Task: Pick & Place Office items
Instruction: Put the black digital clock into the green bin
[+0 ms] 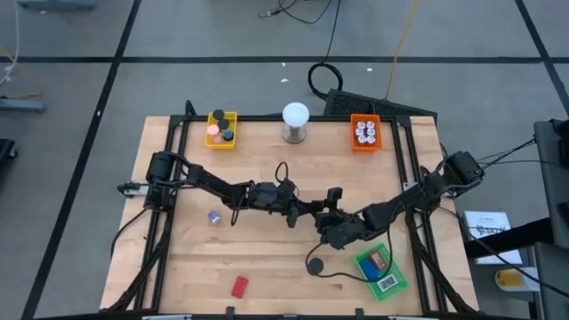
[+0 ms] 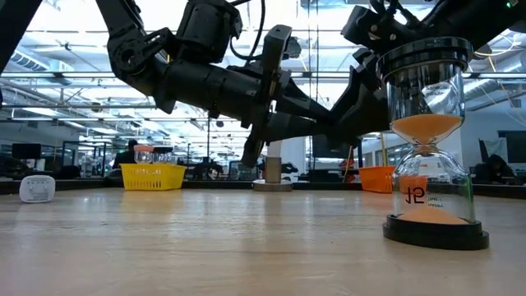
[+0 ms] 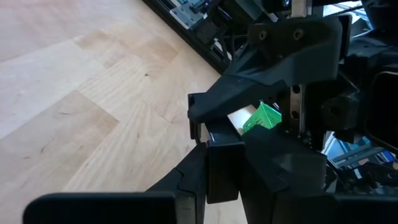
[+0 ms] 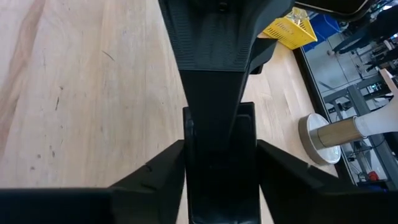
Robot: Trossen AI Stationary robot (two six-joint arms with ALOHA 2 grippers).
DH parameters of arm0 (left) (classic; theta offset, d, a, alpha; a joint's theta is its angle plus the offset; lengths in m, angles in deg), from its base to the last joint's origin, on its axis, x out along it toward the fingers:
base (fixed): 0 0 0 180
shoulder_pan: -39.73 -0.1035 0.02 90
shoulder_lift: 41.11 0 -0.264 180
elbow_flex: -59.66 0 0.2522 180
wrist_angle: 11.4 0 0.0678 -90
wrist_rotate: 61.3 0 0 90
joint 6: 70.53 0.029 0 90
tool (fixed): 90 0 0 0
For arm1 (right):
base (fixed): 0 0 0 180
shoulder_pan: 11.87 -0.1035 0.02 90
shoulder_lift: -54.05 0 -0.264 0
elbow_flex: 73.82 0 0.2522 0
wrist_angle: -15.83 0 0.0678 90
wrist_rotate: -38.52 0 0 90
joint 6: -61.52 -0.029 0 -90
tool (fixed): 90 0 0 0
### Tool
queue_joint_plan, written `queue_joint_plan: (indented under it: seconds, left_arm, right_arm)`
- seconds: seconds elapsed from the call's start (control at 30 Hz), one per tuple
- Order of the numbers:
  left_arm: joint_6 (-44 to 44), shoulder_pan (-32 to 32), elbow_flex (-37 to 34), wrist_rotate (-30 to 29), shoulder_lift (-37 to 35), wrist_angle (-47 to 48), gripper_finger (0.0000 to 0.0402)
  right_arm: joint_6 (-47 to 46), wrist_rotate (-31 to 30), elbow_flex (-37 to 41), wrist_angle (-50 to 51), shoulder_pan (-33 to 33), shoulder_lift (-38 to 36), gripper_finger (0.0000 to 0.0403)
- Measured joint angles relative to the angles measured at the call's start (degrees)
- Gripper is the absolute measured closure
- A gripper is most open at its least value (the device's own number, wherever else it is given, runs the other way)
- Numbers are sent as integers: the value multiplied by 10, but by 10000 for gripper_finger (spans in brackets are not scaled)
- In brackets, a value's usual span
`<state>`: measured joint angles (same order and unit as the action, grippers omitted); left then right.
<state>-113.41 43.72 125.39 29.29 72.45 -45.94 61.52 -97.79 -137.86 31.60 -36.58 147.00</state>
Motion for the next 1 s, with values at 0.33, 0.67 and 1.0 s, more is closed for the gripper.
queue_joint_plan:
  seconds: [0.33, 0.67, 1.0]
  left_arm:
    - [39, -15, 0, 72, -6, 8, 298]
    - [213, -17, -1, 67, -87, 127, 142]
    - [320, 32, -28, -27, -100, 117, 172]
  right_arm:
    - [-12, 2, 0, 9, -9, -6, 254]
    - [-135, 130, 0, 200, -22, -144, 253]
    - [-378, 273, -104, 483, -202, -127, 252]
